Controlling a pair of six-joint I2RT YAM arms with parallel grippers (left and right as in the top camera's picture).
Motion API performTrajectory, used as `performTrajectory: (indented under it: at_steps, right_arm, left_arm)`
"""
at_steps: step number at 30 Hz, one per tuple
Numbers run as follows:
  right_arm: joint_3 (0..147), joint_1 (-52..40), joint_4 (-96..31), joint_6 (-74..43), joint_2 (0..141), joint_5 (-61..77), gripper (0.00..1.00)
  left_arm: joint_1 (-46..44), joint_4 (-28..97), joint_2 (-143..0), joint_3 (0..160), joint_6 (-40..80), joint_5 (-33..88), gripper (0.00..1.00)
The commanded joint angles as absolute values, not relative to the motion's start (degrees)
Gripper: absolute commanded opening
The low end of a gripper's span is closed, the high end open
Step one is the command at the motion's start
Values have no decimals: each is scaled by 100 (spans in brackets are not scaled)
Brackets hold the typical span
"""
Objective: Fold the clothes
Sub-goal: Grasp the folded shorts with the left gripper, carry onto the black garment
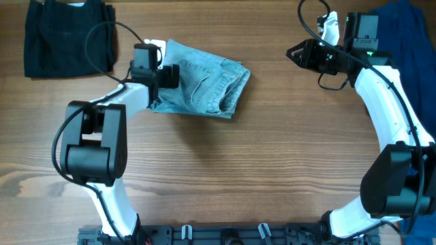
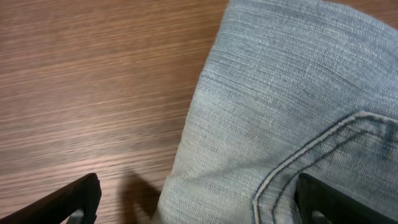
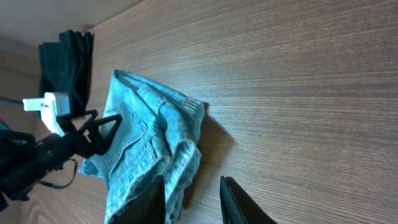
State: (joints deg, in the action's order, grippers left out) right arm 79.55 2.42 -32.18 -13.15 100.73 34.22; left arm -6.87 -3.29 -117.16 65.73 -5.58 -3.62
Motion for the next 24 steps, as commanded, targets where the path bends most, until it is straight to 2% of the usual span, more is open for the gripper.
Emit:
performTrajectory:
  at_steps: [1,7,9,17,20,24]
  right_arm:
    - [7911,222,-3242,-1194,10180,3269,29]
    - [7911,213,-3247,-1179,10180,3258,29]
    - [7911,207,-3247,-1181,10180,3258,29]
    - [7911,204,-3332,-1118,10180,3297,29]
    - [7911,204,-3371,-1048,10180,3256,30]
    - [7911,204,-3369,-1048,10180,3256,31]
  left_arm:
    - [-812,626,-11089,6726,-858,-290,100]
    - [-1332,2836,-9135,6777,-246,-54,100]
    - [-1339,3299,-8978,6775,-150,19,100]
    - [-1282,3693,-10248,6733,-126,401,99]
    - [-1210,3682,-10766,6733,-123,403,93]
    - [-1017,3339,-11271,6733,-123,331,95]
